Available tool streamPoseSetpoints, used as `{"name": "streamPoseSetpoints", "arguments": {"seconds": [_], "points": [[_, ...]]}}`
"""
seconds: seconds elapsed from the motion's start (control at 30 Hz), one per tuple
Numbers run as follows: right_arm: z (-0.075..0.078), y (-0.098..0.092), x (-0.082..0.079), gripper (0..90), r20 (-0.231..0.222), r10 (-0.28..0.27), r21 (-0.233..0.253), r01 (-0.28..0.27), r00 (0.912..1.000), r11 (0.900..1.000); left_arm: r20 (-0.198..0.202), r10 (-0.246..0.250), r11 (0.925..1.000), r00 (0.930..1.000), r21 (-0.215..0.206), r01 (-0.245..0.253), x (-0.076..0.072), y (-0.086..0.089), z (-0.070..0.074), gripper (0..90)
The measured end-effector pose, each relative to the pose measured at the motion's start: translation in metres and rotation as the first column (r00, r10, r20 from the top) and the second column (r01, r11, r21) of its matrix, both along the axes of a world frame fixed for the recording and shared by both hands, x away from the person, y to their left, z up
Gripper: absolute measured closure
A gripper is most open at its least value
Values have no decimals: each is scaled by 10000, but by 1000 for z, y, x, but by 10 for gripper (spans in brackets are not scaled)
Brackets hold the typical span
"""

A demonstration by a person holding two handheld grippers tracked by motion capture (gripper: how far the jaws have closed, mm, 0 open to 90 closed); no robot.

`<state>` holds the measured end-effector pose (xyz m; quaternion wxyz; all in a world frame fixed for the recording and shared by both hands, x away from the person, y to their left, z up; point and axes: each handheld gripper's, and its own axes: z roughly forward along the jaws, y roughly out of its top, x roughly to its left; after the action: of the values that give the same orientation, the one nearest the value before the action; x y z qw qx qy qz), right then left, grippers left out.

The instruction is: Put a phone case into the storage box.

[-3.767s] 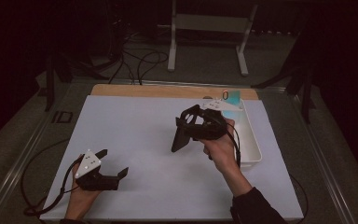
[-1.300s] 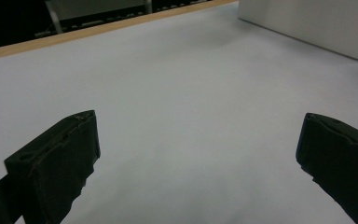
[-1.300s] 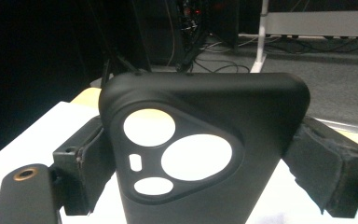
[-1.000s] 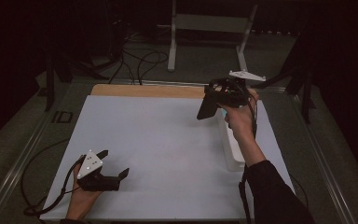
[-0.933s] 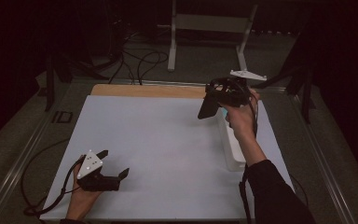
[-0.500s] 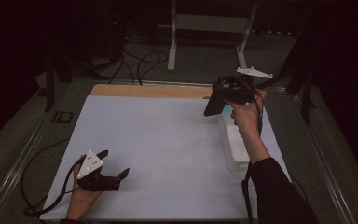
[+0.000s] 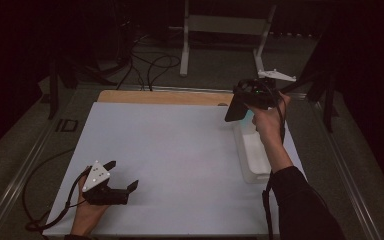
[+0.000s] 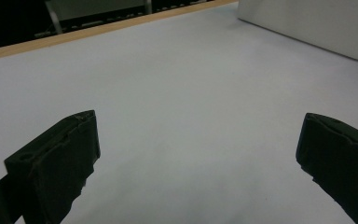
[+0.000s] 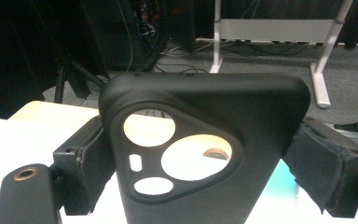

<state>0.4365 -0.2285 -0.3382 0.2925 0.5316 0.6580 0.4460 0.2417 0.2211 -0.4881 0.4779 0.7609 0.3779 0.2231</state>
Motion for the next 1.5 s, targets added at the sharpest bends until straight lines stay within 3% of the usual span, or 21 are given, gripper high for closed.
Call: {"name": "streamPoseSetpoints", "arguments": {"seconds": [0.8, 1.5], "points": [[-5, -14, 9, 142, -122, -631, -580, 623, 9979, 9964, 9, 0, 10000, 10000, -4, 0, 0, 0, 0, 3], [-13, -26, 20, 143, -244, -1261, -1032, 1230, 9917, 9870, -8, 4, 10000, 10000, -39, -4, 1, 0, 0, 4]]}}
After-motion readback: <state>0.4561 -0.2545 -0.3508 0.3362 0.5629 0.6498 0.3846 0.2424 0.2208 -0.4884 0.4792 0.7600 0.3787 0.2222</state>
